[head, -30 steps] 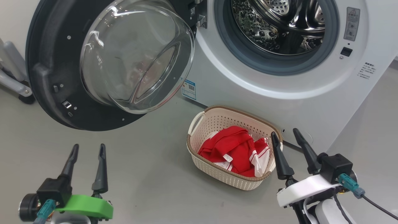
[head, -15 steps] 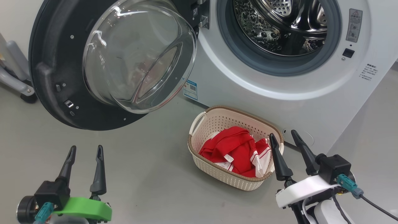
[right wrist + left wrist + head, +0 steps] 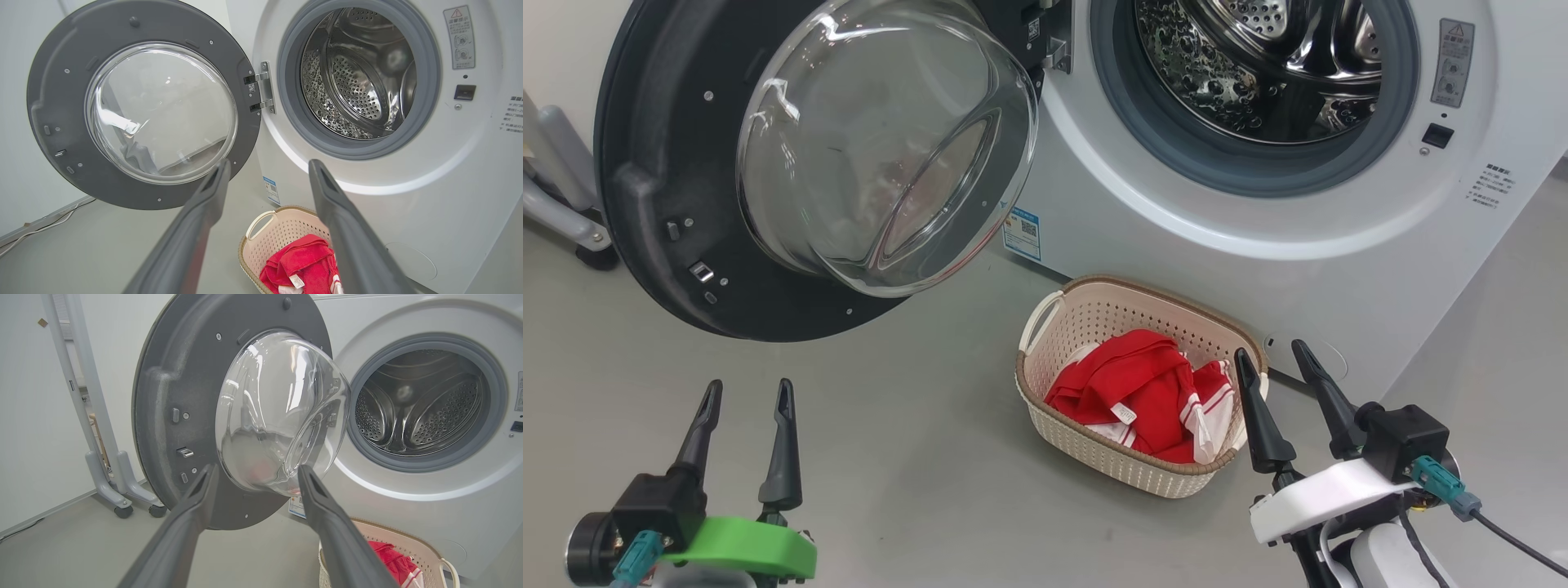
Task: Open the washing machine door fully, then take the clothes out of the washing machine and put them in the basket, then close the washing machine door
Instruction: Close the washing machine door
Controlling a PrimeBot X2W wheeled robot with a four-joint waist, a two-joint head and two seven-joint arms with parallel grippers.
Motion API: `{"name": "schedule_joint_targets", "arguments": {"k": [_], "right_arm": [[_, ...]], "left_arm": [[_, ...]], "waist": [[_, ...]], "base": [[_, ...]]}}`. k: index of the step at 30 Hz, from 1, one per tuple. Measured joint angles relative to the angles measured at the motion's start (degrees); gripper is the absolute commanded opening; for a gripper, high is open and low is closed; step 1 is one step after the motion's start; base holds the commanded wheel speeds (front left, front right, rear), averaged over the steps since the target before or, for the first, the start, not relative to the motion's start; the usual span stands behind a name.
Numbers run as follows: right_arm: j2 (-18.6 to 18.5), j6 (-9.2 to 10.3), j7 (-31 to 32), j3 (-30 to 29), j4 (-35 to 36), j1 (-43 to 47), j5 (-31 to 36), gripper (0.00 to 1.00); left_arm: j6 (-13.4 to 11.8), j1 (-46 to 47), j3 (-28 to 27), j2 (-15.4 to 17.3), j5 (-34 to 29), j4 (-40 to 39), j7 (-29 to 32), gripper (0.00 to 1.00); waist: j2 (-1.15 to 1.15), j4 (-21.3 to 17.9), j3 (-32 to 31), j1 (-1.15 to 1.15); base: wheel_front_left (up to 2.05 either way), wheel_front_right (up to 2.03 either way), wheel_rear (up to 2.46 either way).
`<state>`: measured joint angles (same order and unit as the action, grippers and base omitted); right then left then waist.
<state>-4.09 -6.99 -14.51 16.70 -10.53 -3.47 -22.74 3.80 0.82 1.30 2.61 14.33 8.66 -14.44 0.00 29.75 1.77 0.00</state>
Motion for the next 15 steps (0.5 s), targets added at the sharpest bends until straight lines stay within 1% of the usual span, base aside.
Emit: {"name": "schedule_joint_targets", "arguments": {"k": [9,10,11,12,15], "right_arm": [[0.0,0.00,0.0,0.0,0.0,0.0,0.0,1.00],[0.0,0.00,0.0,0.0,0.0,0.0,0.0,1.00],[0.0,0.00,0.0,0.0,0.0,0.0,0.0,1.00],[0.0,0.00,0.0,-0.1,0.0,0.0,0.0,1.00],[0.0,0.00,0.0,-0.2,0.0,0.0,0.0,1.00]], "left_arm": [[0.0,0.0,-0.4,0.0,-0.1,-0.4,0.0,1.00],[0.0,0.0,-0.4,0.0,-0.3,-0.5,0.0,0.89],[0.0,0.0,-0.4,0.0,-0.3,-0.5,0.0,0.40],[0.0,0.0,-0.4,0.0,-0.3,-0.5,0.0,0.00],[0.1,0.0,-0.3,0.0,-0.4,-0.5,0.0,0.00]], "waist": [[0.00,0.0,0.1,0.00],[0.00,0.0,0.1,0.00],[0.00,0.0,0.1,0.00],[0.00,0.0,0.1,0.00],[0.00,0.0,0.1,0.00]], "base": [[0.00,0.00,0.00],[0.00,0.00,0.00],[0.00,0.00,0.00],[0.00,0.00,0.00],[0.00,0.00,0.00]]}}
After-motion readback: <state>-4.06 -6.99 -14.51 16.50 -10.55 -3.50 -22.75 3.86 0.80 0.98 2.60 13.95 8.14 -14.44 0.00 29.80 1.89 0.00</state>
